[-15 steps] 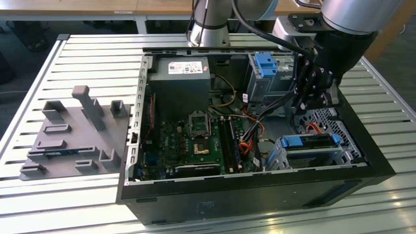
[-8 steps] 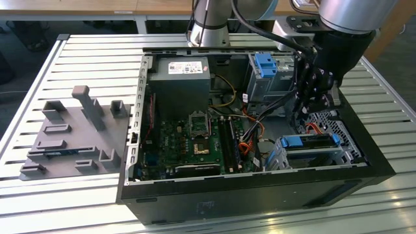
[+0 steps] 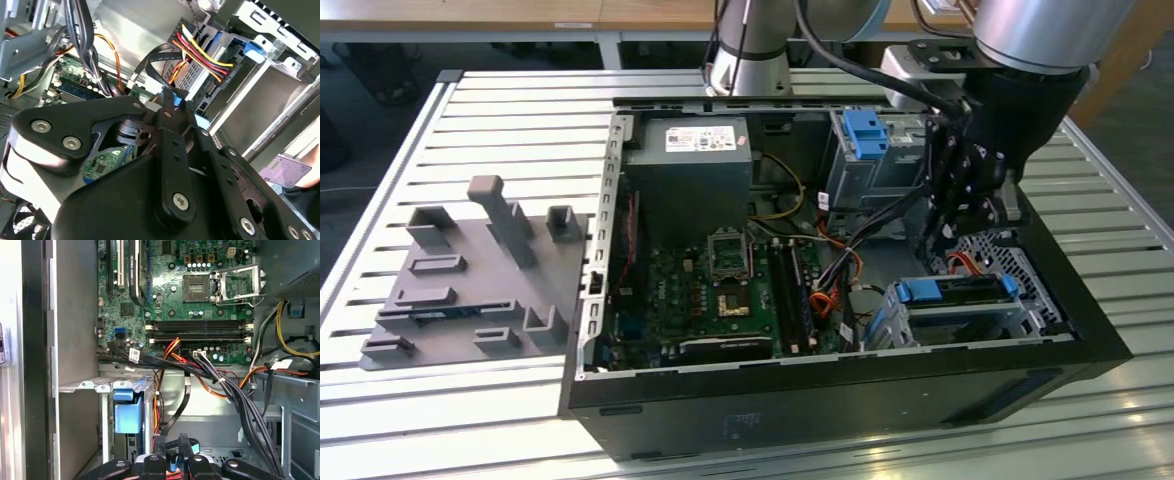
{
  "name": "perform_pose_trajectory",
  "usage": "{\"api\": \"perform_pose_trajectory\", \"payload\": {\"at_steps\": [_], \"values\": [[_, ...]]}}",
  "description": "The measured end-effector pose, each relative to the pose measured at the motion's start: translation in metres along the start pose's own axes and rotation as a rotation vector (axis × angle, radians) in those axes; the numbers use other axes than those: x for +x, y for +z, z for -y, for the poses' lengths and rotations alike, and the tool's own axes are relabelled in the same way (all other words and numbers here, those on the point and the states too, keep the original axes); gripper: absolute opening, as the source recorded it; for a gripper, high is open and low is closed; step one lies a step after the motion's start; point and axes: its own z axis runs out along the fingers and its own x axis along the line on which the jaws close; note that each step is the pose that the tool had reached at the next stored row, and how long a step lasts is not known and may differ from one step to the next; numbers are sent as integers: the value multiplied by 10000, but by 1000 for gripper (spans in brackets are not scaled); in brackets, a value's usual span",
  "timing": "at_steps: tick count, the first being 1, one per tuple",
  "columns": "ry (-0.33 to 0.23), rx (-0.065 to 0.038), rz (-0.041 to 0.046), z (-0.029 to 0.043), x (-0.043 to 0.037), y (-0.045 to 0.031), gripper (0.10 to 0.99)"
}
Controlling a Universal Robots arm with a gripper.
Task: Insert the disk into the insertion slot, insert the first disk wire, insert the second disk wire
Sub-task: 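Insert the second disk wire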
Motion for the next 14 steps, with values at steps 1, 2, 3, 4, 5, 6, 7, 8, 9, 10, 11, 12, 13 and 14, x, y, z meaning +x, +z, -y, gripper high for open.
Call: {"api": "perform_pose_trajectory", "payload": {"at_steps": [1, 2, 3, 4, 5, 6, 7, 8, 9, 10, 11, 12, 13, 14], "values": [[4, 4, -50, 2, 0, 1, 235], [10, 9, -106, 3, 0, 1, 235], [14, 12, -157, 5, 0, 3, 169], [19, 15, -202, 8, 0, 4, 149], [26, 16, -231, 12, -1, 5, 149], [41, 16, -242, 17, -1, 4, 149], [56, 15, -244, 23, 1, 4, 149], [62, 14, -243, 31, 6, 5, 149], [65, 13, -233, 39, 15, 7, 149], [66, 12, -200, 43, 27, 9, 149], [67, 10, -153, 47, 41, 12, 149], [70, 6, -78, 48, 56, 15, 149], [73, 2, 43, 50, 71, 18, 149], [77, -3, 170, 51, 85, 22, 149]]}}
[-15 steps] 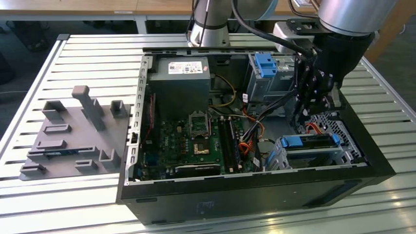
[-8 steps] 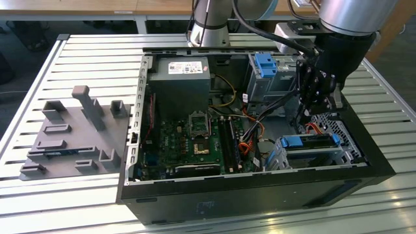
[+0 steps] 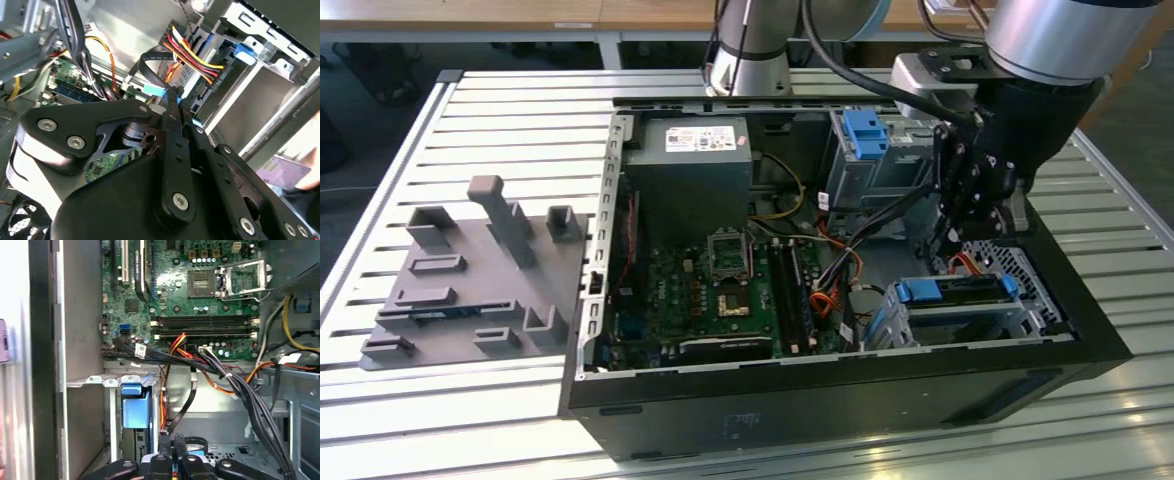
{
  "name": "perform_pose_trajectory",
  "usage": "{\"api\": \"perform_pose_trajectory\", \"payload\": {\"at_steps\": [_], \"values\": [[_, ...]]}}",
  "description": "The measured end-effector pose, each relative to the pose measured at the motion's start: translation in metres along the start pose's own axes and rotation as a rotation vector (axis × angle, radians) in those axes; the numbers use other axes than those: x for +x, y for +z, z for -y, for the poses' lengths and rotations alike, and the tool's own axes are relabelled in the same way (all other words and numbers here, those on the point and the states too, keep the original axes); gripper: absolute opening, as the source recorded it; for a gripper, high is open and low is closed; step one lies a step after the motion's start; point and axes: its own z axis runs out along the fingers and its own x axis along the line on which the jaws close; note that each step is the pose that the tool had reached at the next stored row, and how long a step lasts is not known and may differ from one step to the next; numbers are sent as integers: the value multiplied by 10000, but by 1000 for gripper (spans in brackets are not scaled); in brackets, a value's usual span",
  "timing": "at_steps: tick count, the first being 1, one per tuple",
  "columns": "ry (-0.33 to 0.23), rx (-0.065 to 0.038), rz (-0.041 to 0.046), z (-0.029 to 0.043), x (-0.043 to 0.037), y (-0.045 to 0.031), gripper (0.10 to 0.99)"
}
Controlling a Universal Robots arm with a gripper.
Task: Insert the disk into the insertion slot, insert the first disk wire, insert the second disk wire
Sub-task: 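Insert the second disk wire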
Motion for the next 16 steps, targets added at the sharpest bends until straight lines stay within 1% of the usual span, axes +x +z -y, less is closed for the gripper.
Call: {"api": "perform_pose_trajectory", "payload": {"at_steps": [3, 5, 6, 10, 12, 15, 16], "values": [[10, -17, 380, 2, 50, 10, 149], [14, -23, 523, 4, 98, 21, 149], [15, -24, 567, 5, 127, 26, 149], [19, -30, 673, 10, 236, 39, 149], [21, -32, 734, 11, 269, 44, 149], [20, -33, 746, 12, 298, 48, 149], [20, -33, 754, 13, 320, 51, 149]]}}
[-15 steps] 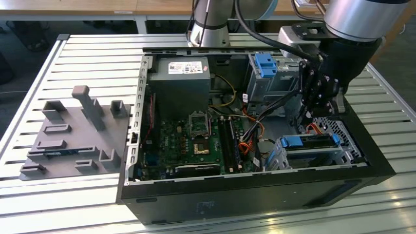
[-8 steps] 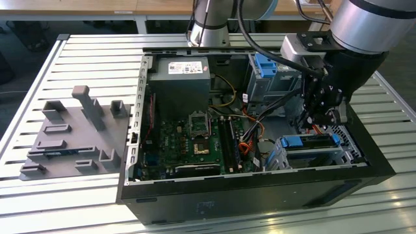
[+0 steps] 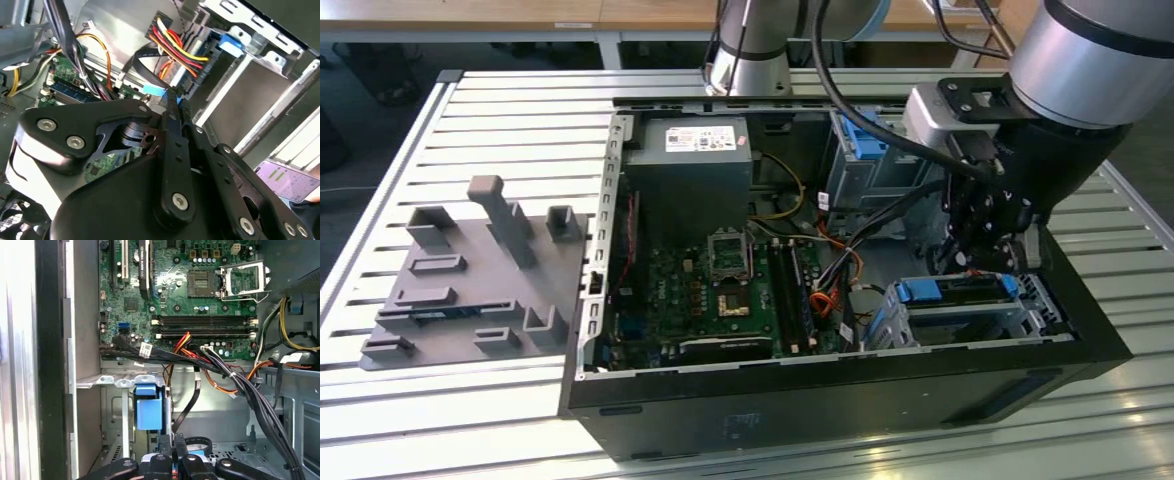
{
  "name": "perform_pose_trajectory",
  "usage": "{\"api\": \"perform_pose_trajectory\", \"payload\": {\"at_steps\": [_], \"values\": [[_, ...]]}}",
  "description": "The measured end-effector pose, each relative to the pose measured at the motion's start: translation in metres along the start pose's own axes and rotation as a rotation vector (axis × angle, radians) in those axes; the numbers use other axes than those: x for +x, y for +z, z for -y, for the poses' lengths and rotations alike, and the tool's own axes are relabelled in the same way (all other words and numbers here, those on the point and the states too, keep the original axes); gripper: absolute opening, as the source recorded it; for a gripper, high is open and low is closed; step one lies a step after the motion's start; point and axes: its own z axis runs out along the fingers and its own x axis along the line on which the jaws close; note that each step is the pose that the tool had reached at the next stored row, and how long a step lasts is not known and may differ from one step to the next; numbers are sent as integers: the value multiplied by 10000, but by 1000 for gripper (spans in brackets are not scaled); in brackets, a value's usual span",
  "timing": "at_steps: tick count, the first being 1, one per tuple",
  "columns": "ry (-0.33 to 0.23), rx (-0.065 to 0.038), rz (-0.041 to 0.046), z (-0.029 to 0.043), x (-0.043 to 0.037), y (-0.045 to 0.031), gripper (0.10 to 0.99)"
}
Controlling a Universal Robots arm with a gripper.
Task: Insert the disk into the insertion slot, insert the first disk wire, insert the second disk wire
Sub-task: 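Insert the second disk wire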
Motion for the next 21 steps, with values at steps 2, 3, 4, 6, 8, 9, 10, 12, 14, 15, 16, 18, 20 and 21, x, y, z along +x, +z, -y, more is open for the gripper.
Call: {"api": "perform_pose_trajectory", "payload": {"at_steps": [2, 3, 4, 6, 8, 9, 10, 12, 14, 15, 16, 18, 20, 21], "values": [[1, -1, 31, 2, 43, 3, 149], [3, -2, 73, 2, 61, 4, 149], [4, -4, 123, 3, 76, 6, 149], [8, -9, 241, 3, 94, 11, 149], [8, -11, 288, 7, 98, 18, 149], [8, -12, 289, 11, 98, 21, 149], [9, -12, 288, 14, 98, 25, 149], [9, -11, 287, 22, 99, 32, 149], [8, -12, 285, 29, 99, 38, 149], [9, -12, 288, 33, 100, 42, 149], [8, -11, 288, 38, 101, 45, 149], [9, -12, 287, 44, 102, 51, 149], [17, -11, 287, 45, 104, 55, 149], [21, -11, 287, 46, 107, 57, 149]]}}
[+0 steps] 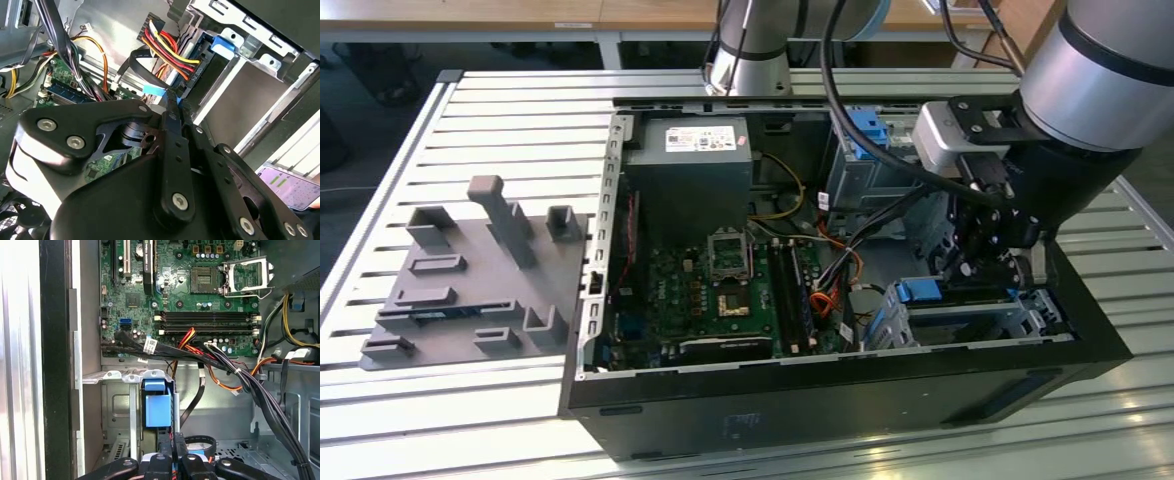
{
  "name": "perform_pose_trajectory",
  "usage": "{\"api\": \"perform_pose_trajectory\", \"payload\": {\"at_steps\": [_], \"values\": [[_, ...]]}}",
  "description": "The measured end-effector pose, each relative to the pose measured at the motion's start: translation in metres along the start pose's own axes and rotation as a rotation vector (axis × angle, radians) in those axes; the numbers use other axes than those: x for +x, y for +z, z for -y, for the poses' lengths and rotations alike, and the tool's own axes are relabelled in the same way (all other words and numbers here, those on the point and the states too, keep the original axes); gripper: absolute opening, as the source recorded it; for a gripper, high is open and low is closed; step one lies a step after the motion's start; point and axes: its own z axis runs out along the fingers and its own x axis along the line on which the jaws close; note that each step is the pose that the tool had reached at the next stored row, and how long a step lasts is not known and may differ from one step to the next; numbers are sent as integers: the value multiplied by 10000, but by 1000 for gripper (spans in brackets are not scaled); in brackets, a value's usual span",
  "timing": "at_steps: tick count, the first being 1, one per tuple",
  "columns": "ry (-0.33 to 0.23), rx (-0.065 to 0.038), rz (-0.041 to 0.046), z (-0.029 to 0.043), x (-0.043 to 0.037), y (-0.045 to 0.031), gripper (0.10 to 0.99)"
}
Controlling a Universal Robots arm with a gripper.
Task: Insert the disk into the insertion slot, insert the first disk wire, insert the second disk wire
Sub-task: 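Insert the second disk wire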
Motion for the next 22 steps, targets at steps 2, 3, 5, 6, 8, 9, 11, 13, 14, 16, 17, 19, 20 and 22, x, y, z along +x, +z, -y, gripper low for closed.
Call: {"api": "perform_pose_trajectory", "payload": {"at_steps": [2, 3, 5, 6, 8, 9, 11, 13, 14, 16, 17, 19, 20, 22], "values": [[2, 0, 0, 2, 5, 2, 149], [3, 0, 0, 3, 5, 3, 149], [3, 0, 0, 4, 9, 6, 149], [3, 0, 0, 4, 10, 7, 149], [3, 1, 1, 6, 15, 11, 149], [3, 0, 1, 6, 16, 14, 149], [3, 0, 0, 7, 19, 16, 149], [2, 0, 1, 11, 19, 18, 149], [2, 0, 0, 14, 20, 18, 149], [2, 0, 0, 20, 19, 19, 149], [2, 0, 1, 23, 19, 20, 149], [3, 0, 2, 28, 19, 20, 149], [3, 0, 1, 30, 19, 20, 149], [4, 0, 1, 31, 19, 21, 149]]}}
